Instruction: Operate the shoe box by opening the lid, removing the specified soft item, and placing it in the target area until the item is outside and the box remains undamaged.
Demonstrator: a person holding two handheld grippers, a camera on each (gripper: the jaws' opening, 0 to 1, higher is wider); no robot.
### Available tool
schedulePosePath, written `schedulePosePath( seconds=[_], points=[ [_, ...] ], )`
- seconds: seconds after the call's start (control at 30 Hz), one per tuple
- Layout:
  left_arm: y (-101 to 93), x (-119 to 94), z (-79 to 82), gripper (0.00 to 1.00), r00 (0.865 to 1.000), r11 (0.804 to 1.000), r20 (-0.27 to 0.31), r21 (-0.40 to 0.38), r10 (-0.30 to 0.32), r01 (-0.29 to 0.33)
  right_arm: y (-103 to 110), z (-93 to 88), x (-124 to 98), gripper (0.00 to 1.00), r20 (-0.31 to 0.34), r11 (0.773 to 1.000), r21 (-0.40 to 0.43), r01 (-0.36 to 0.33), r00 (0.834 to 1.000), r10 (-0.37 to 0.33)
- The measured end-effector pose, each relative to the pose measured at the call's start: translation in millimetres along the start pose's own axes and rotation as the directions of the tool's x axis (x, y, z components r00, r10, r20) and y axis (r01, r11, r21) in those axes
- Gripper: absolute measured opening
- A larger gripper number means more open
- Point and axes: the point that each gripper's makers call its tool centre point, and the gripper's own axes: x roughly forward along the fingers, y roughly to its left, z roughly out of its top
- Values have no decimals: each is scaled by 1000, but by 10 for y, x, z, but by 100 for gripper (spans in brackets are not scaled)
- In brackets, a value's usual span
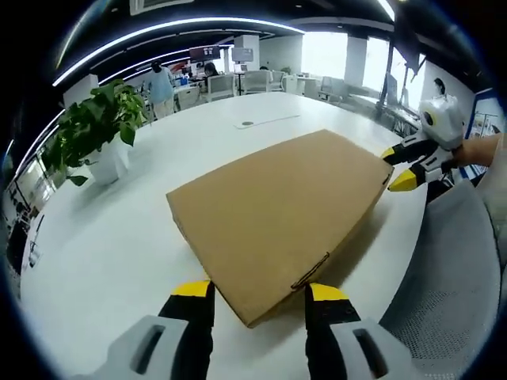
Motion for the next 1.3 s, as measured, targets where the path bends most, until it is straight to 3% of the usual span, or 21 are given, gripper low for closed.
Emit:
schedulePosePath(
  seconds=[0.2, 0.6, 0.8, 1.3],
  points=[
    [3, -78, -49, 45, 1000, 1000, -9, -1, -3, 3, 104, 19, 12, 31, 14, 1000, -12, -14, 1000, 14],
    [-68, -124, -14, 46, 1000, 1000, -4, -11, -5, 5, 95, 56, -21, 29, 28, 1000, -20, -18, 999, 18],
    [-83, -188, 45, 48, 1000, 1000, 16, -15, -2, 2, 125, 118, -85, 33, 39, 999, 1, -40, 998, 40],
    [-80, -375, 221, 53, 998, 1000, 56, 0, -24, 24, 136, 319, -246, 33, 76, 998, -36, -44, 996, 47]
  ],
)
